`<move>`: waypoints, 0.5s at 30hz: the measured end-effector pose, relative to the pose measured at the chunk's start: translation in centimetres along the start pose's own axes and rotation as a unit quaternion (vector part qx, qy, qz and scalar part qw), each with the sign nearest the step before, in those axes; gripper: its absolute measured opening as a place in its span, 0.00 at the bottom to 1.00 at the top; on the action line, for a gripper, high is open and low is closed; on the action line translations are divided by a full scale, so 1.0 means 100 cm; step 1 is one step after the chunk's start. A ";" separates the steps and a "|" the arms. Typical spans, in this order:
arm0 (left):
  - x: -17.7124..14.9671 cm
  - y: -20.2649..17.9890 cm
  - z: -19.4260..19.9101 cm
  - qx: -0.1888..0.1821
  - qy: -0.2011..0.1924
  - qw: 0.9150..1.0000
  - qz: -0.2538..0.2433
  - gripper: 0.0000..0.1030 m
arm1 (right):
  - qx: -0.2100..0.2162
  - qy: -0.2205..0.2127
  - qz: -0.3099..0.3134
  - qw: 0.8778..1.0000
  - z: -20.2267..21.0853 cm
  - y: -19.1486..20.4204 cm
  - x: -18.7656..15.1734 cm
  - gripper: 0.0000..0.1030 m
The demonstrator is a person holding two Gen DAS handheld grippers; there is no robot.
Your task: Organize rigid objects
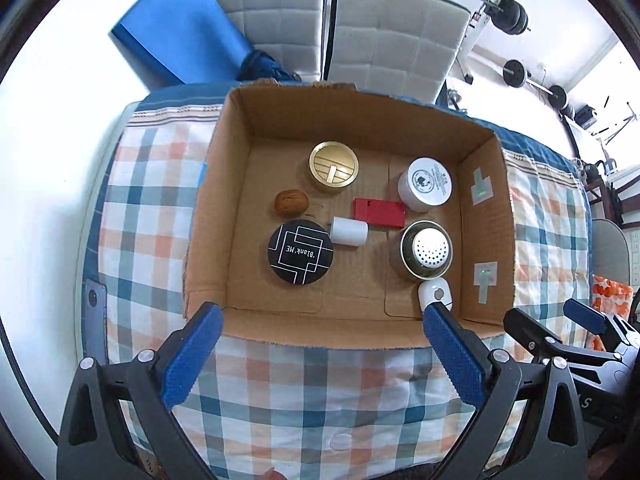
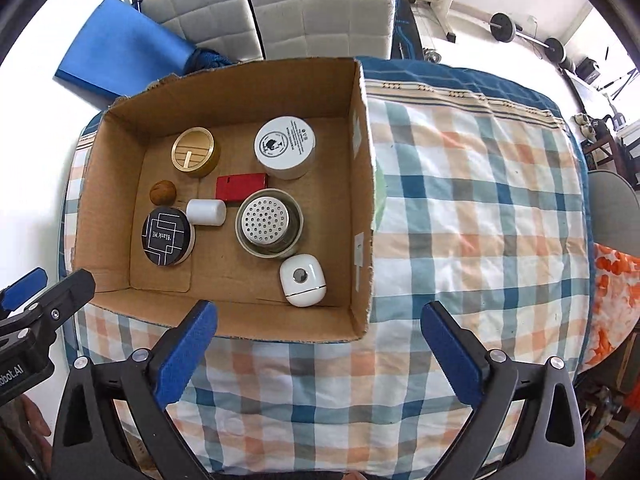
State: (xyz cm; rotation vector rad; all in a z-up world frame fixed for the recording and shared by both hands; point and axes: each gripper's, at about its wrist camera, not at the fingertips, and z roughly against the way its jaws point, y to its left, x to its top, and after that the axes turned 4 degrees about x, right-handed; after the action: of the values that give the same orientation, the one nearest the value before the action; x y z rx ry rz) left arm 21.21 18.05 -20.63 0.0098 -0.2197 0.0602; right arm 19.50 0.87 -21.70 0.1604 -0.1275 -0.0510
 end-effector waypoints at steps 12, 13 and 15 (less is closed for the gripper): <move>-0.027 -0.008 0.089 0.004 -0.084 0.996 -0.006 1.00 | 0.026 -0.064 0.003 0.998 0.090 -0.003 -0.034 1.00; -0.030 -0.008 0.097 0.004 -0.091 0.996 -0.005 1.00 | 0.028 -0.072 0.003 0.997 0.102 -0.003 -0.038 1.00; -0.036 -0.009 0.115 -0.001 -0.104 0.995 -0.002 1.00 | 0.036 -0.086 0.003 0.996 0.123 -0.004 -0.046 1.00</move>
State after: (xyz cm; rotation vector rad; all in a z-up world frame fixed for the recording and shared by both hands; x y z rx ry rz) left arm 15.24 16.72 -10.20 0.0144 -0.4274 0.0551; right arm 13.34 -1.15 -10.27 0.2278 -0.3020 -0.0543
